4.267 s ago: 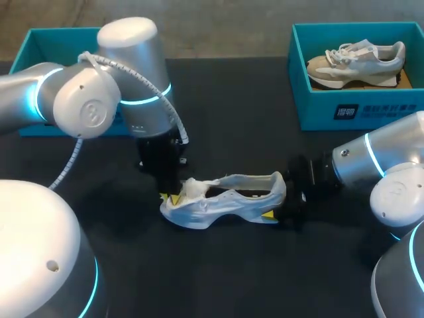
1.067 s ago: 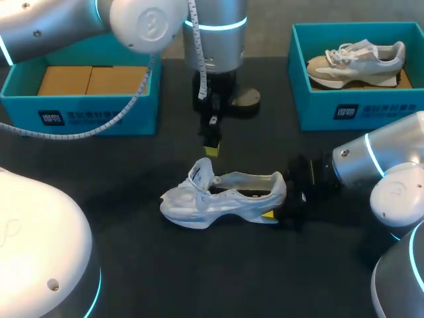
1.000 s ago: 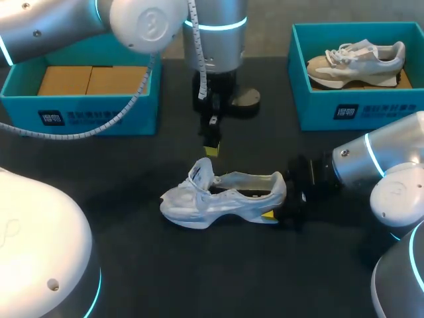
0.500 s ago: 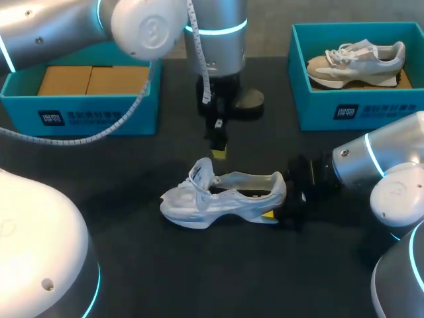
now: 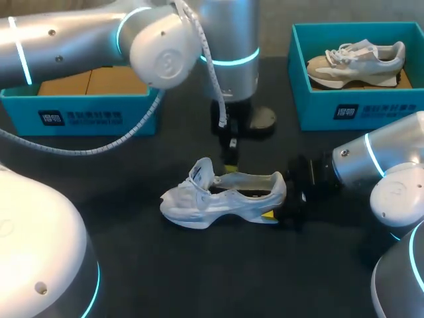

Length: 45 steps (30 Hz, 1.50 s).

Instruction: Take the shoe out of the shoebox, open the shoe tongue, remove and reinsert the insole, then place the shoe into the shoebox

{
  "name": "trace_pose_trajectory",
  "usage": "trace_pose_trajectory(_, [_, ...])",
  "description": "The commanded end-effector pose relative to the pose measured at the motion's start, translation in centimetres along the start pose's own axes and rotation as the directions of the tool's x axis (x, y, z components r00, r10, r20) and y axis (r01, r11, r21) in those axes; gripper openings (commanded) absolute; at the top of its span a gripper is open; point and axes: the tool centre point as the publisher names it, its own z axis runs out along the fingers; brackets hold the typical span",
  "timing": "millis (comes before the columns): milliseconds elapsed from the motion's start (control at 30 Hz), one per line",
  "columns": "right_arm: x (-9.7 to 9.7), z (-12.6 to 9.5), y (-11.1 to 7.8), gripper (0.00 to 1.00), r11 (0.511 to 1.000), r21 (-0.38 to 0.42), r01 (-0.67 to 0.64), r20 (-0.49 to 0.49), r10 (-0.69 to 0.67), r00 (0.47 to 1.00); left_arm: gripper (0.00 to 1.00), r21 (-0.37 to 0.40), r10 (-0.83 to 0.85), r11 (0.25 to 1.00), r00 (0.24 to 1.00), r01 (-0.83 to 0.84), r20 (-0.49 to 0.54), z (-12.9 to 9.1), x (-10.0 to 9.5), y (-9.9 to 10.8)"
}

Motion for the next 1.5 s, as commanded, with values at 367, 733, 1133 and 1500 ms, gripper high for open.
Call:
trace_pose_trajectory(367, [0.1, 0.4, -0.1, 0.00, 1.000, 0.005, -0.001, 0.001, 0.001, 1.000, 0.00, -0.001, -0.004, 1.000, 1.000, 0.004, 0.003, 0.8, 0.0, -0.2])
trace_pose_trajectory(733, [0.1, 0.4, -0.1, 0.00, 1.000, 0.005, -0.001, 0.001, 0.001, 1.000, 0.00, 0.020, -0.024, 1.000, 1.000, 0.024, 0.003, 1.4, -0.2, -0.4])
trace_pose_trajectory(1133, [0.1, 0.4, -0.1, 0.00, 1.000, 0.005, -0.001, 0.001, 0.001, 1.000, 0.00, 0.037, -0.077, 0.996, 0.997, 0.077, 0.005, 4.2, -0.9, -1.4])
trace_pose_trajectory(1500, [0.1, 0.4, -0.1, 0.00, 1.000, 0.005, -0.001, 0.001, 0.001, 1.000, 0.00, 0.069, -0.076, 0.995, 0.997, 0.076, -0.004, 6.5, -0.8, -2.5])
